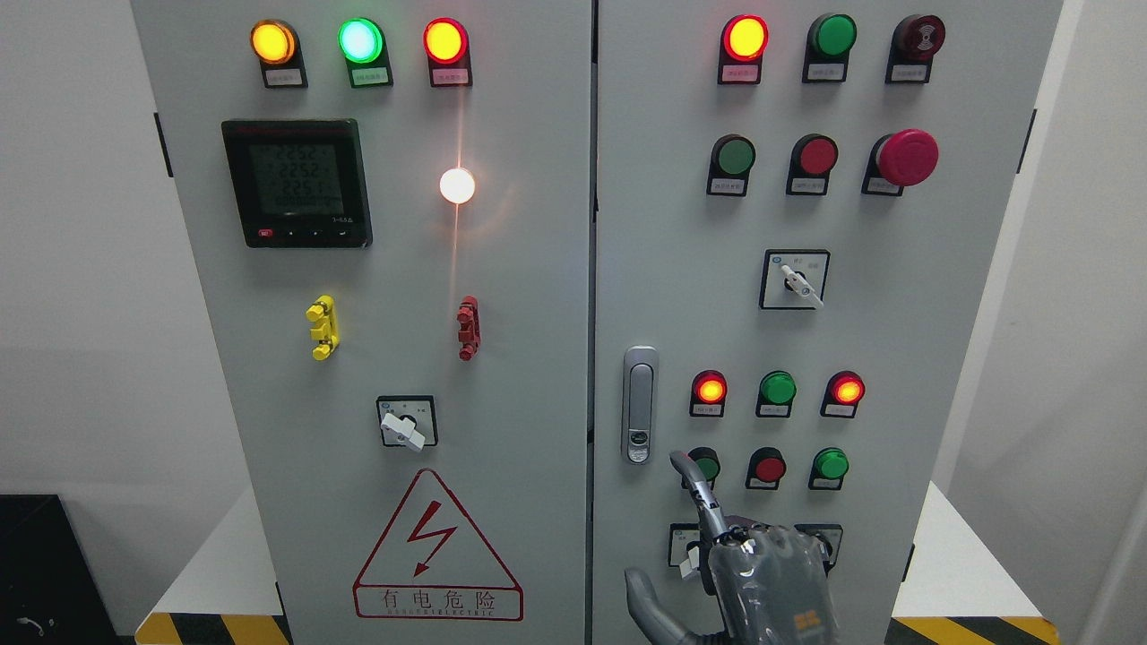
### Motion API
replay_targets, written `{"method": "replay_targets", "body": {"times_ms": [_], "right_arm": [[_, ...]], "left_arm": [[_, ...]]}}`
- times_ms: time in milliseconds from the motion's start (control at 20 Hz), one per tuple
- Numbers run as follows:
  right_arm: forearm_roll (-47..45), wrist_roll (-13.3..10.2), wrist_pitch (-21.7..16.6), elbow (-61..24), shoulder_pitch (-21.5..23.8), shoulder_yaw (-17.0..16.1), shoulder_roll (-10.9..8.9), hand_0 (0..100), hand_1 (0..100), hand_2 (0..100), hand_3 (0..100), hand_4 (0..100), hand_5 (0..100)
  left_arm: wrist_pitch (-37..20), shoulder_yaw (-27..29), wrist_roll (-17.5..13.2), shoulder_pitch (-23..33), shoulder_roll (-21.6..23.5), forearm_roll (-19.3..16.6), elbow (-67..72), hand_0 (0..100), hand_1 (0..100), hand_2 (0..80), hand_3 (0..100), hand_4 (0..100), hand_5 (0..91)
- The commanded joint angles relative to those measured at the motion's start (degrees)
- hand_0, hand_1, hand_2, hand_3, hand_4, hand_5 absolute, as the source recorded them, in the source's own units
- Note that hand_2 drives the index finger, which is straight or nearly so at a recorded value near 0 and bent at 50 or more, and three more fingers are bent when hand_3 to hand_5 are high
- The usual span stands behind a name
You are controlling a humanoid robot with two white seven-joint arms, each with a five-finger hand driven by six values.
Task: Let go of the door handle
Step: 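Raise the right hand up toward the silver door latch handle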
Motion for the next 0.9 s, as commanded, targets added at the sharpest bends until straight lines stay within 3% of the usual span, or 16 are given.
{"method": "replay_targets", "body": {"times_ms": [0,851], "right_arm": [[6.56,-0.63,2.89,4.3,-1.3,2.93,3.93,38,33,0,100,100,100],[10.17,-0.64,5.8,9.57,-4.02,2.58,4.9,37,33,0,100,100,100]], "left_arm": [[-0.05,0.0,-0.01,0.44,0.0,0.0,0.0,12,56,0.0,0,0,0.0],[0.04,0.0,-0.01,0.44,0.0,0.0,0.0,12,56,0.0,0,0,0.0]]}}
